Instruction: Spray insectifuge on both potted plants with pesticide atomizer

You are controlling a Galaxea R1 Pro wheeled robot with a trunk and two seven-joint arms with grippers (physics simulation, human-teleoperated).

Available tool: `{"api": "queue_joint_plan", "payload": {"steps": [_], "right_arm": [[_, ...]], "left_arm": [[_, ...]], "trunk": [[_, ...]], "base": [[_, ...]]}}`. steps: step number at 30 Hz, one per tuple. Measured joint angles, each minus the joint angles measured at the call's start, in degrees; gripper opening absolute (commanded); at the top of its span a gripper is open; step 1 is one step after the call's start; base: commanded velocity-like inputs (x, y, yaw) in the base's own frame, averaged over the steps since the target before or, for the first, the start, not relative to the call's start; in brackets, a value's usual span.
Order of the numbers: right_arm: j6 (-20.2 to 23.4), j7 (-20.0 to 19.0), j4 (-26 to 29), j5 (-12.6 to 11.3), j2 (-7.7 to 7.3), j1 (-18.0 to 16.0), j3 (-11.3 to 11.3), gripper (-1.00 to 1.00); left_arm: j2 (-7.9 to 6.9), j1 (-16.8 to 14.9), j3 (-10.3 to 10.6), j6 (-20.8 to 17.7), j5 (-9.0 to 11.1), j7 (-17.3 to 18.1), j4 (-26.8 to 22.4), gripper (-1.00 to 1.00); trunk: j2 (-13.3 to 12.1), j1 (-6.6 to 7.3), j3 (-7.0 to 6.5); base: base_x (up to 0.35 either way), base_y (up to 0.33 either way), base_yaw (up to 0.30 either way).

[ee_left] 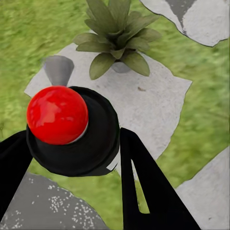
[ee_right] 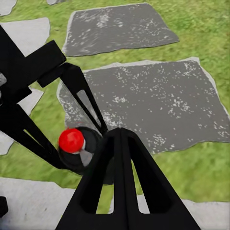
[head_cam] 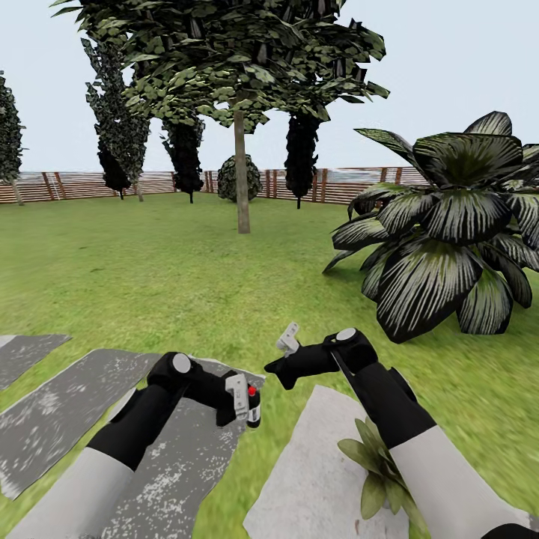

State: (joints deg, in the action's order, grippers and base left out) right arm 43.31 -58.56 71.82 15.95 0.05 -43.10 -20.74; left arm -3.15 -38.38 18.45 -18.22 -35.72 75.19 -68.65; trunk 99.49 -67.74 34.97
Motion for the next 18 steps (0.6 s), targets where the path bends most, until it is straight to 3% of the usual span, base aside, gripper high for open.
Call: {"api": "queue_joint_plan", "payload": {"steps": [5,11,18], "right_arm": [[-0.02,0.02,0.00,-0.01,0.09,0.00,-0.02,-1.00],[-0.03,0.01,0.00,-0.01,0.09,0.00,-0.13,-1.00],[0.00,0.07,0.00,-0.02,0.08,0.00,-2.82,-1.00]], "left_arm": [[0.51,-1.21,0.00,-2.56,0.01,-0.08,-0.02,-1.00],[0.86,-1.37,0.00,-3.09,0.01,-0.10,-0.01,-1.00],[1.64,-2.58,0.00,-3.15,0.01,-0.10,0.01,-1.00]], "trunk": [[0.00,0.00,0.00],[0.00,0.00,0.00],[0.00,0.00,0.00]], "base": [[0.000,0.000,0.000],[0.000,0.000,0.000],[0.000,0.000,0.000]]}}
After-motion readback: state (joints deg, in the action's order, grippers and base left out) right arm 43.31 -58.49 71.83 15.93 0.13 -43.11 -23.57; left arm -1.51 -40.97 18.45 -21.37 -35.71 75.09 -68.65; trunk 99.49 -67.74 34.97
